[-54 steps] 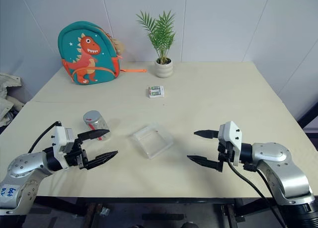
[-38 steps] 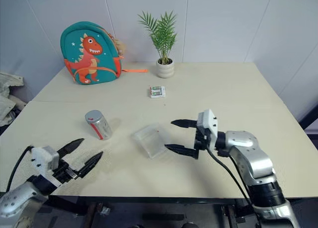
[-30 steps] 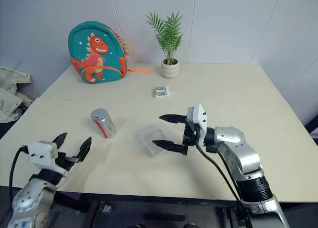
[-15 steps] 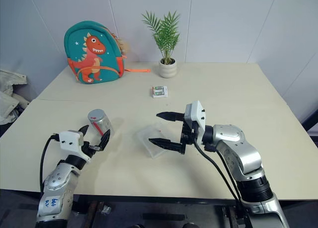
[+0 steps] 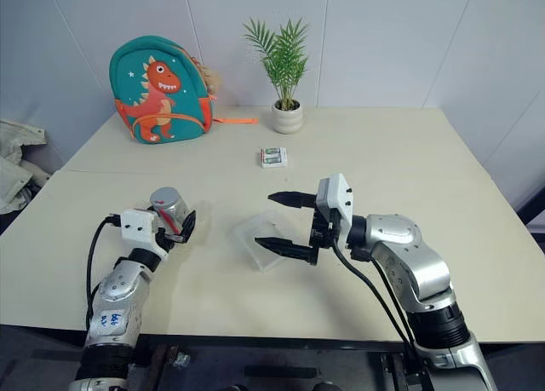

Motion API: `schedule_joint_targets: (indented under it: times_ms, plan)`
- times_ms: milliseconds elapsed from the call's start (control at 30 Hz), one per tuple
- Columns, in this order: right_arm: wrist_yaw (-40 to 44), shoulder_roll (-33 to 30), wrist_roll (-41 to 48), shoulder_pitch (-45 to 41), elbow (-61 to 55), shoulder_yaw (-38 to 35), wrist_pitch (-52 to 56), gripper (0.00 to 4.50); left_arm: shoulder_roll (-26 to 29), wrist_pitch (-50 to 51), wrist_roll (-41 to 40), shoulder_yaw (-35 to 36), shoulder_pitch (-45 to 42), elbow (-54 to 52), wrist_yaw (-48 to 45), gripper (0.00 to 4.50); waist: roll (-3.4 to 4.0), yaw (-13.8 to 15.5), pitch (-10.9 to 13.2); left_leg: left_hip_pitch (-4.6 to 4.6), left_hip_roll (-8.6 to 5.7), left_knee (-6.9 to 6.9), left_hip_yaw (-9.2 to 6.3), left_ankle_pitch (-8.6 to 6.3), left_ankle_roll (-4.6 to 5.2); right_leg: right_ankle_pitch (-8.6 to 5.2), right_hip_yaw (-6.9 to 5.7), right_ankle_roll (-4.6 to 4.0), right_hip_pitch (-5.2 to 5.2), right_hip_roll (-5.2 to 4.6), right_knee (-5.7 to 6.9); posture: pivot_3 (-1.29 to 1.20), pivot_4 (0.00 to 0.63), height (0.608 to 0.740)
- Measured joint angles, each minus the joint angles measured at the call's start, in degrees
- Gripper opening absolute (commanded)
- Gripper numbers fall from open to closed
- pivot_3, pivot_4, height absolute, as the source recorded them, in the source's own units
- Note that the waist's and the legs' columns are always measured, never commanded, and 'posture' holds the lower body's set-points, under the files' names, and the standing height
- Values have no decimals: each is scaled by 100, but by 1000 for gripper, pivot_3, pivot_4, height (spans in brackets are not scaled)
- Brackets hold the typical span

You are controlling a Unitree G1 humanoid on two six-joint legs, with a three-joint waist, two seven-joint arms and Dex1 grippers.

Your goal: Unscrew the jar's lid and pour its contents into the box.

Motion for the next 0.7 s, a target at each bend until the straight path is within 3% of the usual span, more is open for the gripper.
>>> schedule_joint_targets:
  times_ms: [300,567,700]
  plan:
    - [-166,48,-1,199,-14,1,-19,4500,19,-195,17,-44,-160,214,-147,1969,0,-1,0,0,0,0,0,0,-1,1,0,1,0,-1,0,0,150,740]
    - [-443,64,14,191,-281,0,131,4500,171,259,-854,-145,-129,-471,-1223,1970,0,-7,0,-3,1,0,-1,1,-2,1,0,1,-1,-1,-1,0,150,740]
    - [-1045,89,216,145,-683,-3,842,4500,824,1058,-1631,-253,-121,-1302,-2280,1970,1,-24,0,-5,4,-2,-1,2,-4,-1,1,-2,-6,1,2,0,150,740]
